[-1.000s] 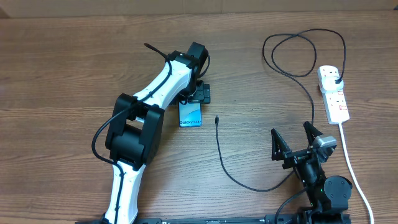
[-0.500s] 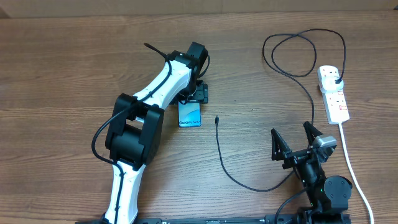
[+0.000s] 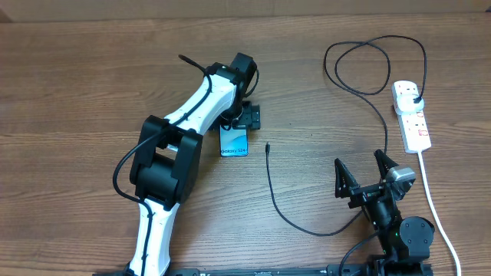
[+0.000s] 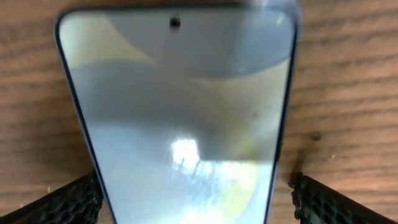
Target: Plug charger to phone and switch on socket
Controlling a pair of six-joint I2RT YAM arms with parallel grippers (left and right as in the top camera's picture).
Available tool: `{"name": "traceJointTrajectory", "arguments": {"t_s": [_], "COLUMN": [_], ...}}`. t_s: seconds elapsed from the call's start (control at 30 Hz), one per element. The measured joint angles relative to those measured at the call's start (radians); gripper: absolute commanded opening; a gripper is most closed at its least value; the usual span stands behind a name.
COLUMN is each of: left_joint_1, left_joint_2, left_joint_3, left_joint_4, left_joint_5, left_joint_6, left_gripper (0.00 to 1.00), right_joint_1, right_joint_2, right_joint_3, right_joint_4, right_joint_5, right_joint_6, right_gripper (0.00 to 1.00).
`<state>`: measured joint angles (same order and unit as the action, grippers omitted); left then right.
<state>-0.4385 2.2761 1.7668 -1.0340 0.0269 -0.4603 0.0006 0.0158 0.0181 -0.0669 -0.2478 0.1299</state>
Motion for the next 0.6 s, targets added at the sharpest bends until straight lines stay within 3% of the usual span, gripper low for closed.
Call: {"name": "traceJointTrajectory", "arguments": {"t_s": [0.1, 0.6], "left_joint_1": [0.001, 0.002], "left_joint_2": [0.0, 0.0], "left_joint_3": [0.0, 0.001], "left_joint_4": [-0.02, -0.033], "left_joint_5": [0.011, 0.022], "left_joint_6": [0.002, 0.0], "left_gripper": [0.87, 0.86], "right_joint_1": [0.0, 0.0], "right_joint_2": [0.0, 0.0], "right_joint_3": [0.0, 0.0], "right_joint_4": [0.0, -0.001], "right_joint_5": [0.0, 0.0], "right_joint_6": [0.0, 0.001], "right_gripper": [1.0, 1.0]}}
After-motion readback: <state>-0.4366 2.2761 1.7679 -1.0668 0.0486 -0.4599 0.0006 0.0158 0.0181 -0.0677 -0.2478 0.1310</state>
